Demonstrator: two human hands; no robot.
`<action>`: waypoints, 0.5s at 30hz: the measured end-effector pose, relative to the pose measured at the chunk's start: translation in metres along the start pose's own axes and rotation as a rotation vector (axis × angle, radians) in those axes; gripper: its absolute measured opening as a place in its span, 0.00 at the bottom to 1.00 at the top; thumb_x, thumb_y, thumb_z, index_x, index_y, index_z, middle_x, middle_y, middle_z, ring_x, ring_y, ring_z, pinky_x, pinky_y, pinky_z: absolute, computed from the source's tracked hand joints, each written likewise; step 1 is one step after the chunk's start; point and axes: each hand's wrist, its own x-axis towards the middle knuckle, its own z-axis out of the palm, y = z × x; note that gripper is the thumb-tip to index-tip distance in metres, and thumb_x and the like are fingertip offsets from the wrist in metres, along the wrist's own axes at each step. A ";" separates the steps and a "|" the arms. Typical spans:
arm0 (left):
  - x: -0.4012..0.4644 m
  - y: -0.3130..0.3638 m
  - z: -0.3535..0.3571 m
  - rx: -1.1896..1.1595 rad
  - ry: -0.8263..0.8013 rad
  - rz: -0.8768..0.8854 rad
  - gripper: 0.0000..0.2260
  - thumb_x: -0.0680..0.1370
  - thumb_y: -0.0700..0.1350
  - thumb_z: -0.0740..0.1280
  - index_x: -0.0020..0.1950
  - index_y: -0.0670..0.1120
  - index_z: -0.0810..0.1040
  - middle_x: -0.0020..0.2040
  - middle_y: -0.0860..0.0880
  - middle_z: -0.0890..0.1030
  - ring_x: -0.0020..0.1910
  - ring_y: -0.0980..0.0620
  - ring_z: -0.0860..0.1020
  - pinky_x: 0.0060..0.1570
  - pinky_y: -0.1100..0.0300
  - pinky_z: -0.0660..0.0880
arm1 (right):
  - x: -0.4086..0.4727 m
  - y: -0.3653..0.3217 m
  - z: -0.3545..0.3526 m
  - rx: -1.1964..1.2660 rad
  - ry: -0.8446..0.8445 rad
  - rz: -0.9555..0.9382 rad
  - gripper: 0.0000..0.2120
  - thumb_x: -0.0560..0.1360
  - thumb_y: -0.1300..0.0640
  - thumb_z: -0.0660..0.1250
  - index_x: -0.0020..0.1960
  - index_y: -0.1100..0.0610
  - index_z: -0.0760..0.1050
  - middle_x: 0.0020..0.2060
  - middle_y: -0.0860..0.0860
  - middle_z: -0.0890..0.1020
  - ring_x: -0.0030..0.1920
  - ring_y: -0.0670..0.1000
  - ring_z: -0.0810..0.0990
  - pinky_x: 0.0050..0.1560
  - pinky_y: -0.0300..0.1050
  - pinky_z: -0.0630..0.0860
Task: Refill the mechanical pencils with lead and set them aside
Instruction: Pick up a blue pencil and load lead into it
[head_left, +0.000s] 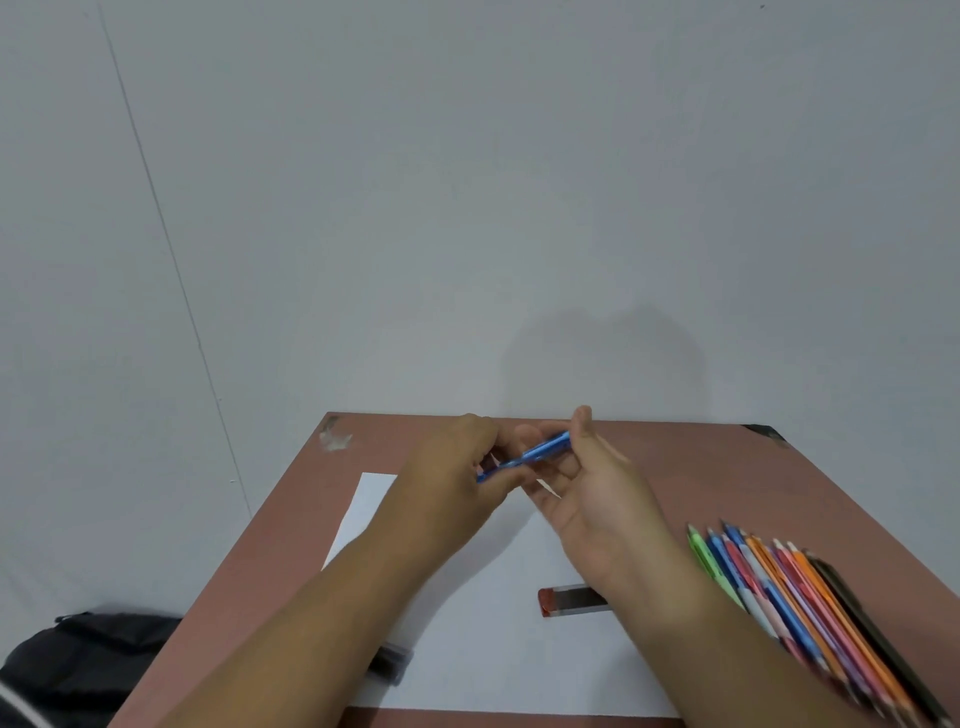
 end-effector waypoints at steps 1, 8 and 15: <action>-0.001 0.001 0.000 -0.041 -0.002 -0.015 0.07 0.75 0.52 0.76 0.44 0.57 0.78 0.40 0.58 0.79 0.41 0.58 0.77 0.39 0.68 0.71 | 0.001 -0.002 0.000 0.081 0.020 0.008 0.21 0.83 0.43 0.60 0.52 0.61 0.79 0.48 0.58 0.87 0.49 0.57 0.87 0.50 0.51 0.81; -0.001 0.012 -0.006 -0.505 -0.105 -0.348 0.26 0.76 0.68 0.58 0.45 0.50 0.85 0.37 0.49 0.83 0.35 0.52 0.79 0.35 0.58 0.76 | 0.011 -0.018 -0.013 0.642 0.018 0.013 0.22 0.84 0.40 0.57 0.39 0.55 0.69 0.30 0.50 0.67 0.27 0.48 0.65 0.32 0.42 0.71; -0.002 0.014 -0.007 -0.736 -0.279 -0.414 0.38 0.72 0.76 0.50 0.47 0.48 0.87 0.37 0.44 0.81 0.34 0.48 0.76 0.37 0.55 0.73 | 0.013 -0.020 -0.023 0.727 -0.099 -0.044 0.16 0.78 0.49 0.54 0.35 0.55 0.66 0.31 0.50 0.65 0.29 0.49 0.62 0.32 0.43 0.62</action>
